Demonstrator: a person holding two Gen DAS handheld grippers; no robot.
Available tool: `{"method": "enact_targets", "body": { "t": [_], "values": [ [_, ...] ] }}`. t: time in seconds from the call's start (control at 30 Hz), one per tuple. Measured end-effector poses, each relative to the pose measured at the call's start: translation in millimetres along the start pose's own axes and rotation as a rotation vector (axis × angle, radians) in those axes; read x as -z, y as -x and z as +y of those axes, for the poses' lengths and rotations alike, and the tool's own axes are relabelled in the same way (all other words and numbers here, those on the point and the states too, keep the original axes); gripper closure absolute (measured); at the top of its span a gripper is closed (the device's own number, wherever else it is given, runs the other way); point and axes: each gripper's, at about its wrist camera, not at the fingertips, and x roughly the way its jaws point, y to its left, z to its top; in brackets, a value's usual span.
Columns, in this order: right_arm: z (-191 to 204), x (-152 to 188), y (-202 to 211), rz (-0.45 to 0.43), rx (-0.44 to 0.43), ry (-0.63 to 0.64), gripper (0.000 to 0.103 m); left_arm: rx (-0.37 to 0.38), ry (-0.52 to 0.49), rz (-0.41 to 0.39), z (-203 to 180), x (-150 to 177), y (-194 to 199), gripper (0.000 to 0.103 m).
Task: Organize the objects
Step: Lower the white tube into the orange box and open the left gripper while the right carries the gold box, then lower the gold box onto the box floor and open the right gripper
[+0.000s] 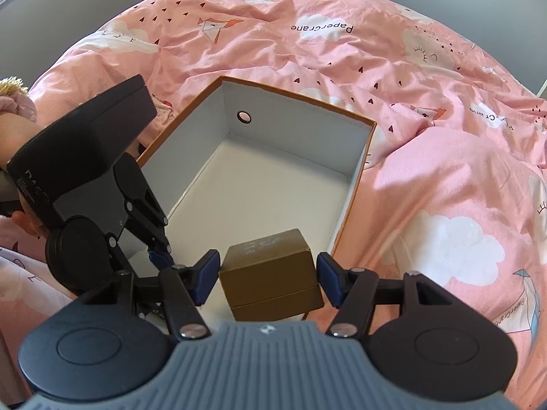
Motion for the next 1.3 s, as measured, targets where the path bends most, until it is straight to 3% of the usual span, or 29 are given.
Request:
{"method": "enact_targets", "body": {
  "t": [0.17, 0.47, 0.57, 0.67, 0.87, 1.0, 1.3],
  "values": [
    [1, 2, 0, 0.004, -0.004, 0.01, 0.039, -0.14, -0.004, 0.063, 0, 1, -11, 0.071],
    [3, -2, 4, -0.001, 0.008, 0.097, 0.04, -0.11, -0.053, -0.108, -7, -15, 1, 0.071],
    [0, -6, 8, -0.025, 0.027, 0.097, 0.039, -0.116, -0.022, -0.121, -7, -24, -8, 0.071],
    [-7, -8, 9, -0.044, 0.024, 0.082, 0.039, -0.125, 0.037, -0.144, -21, -12, -15, 0.067],
    [-14, -6, 4, -0.04, -0.009, 0.065, 0.039, -0.14, 0.163, -0.146, -21, -13, -34, 0.059],
    [-15, -5, 0, -0.034, -0.026, 0.059, 0.039, -0.126, 0.225, -0.123, -20, -14, -43, 0.059],
    [-13, -4, -2, -0.036, -0.046, 0.054, 0.039, -0.139, 0.236, -0.097, -22, 2, -43, 0.061]
  ]
}}
